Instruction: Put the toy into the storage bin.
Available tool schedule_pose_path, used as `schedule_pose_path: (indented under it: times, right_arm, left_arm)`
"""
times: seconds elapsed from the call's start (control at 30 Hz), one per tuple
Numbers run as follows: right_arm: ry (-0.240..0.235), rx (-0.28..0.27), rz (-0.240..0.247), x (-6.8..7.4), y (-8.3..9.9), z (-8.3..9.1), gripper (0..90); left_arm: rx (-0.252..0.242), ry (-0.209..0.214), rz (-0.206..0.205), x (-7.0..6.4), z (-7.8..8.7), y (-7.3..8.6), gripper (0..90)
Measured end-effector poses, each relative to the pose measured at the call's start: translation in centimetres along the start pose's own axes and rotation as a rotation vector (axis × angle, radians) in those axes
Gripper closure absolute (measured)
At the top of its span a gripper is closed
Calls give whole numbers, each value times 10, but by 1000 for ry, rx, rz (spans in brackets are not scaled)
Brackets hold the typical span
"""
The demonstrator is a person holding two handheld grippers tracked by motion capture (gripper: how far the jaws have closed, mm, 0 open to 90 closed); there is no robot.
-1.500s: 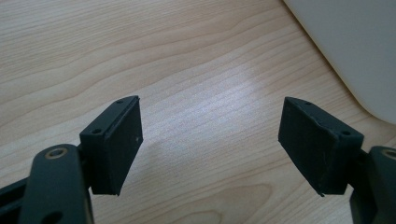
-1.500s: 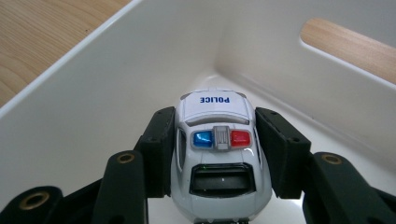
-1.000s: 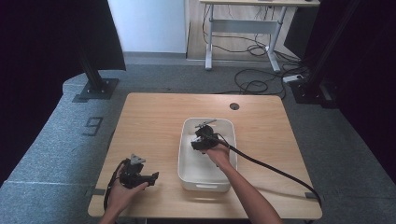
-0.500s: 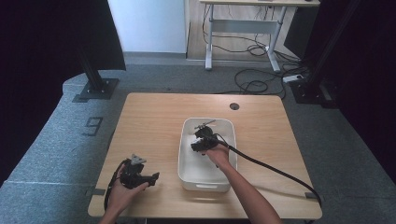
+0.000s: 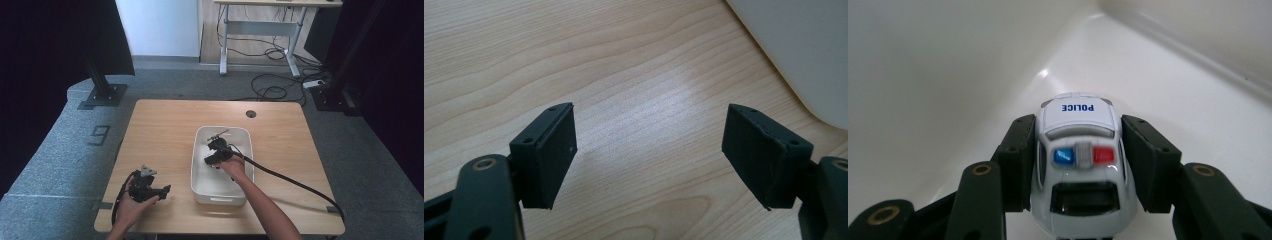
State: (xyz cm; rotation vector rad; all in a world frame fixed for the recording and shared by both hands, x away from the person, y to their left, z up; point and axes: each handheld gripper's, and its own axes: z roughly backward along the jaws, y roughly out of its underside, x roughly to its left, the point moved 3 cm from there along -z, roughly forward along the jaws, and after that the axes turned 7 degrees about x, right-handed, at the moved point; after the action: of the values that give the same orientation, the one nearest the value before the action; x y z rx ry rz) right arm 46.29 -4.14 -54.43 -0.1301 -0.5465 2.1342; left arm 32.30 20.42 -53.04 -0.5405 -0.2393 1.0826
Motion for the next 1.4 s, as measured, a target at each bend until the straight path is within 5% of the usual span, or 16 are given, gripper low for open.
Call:
schedule_pose_path:
  times: [0.23, 0.5, 0.73, 1.4]
  right_arm:
    - [-39, 2, -5, 2, 1, 2, 411]
    - [-8, -12, 16, 4, 3, 12, 331]
    - [35, 7, 61, 7, 10, 17, 325]
    - [0, 59, 48, 11, 19, 15, 365]
  left_arm:
    - [-2, 0, 4, 1, 1, 0, 227]
    - [-3, -2, 7, 1, 1, 1, 228]
    - [-2, -3, 2, 1, 1, 0, 228]
    - [-1, -3, 1, 1, 1, 0, 227]
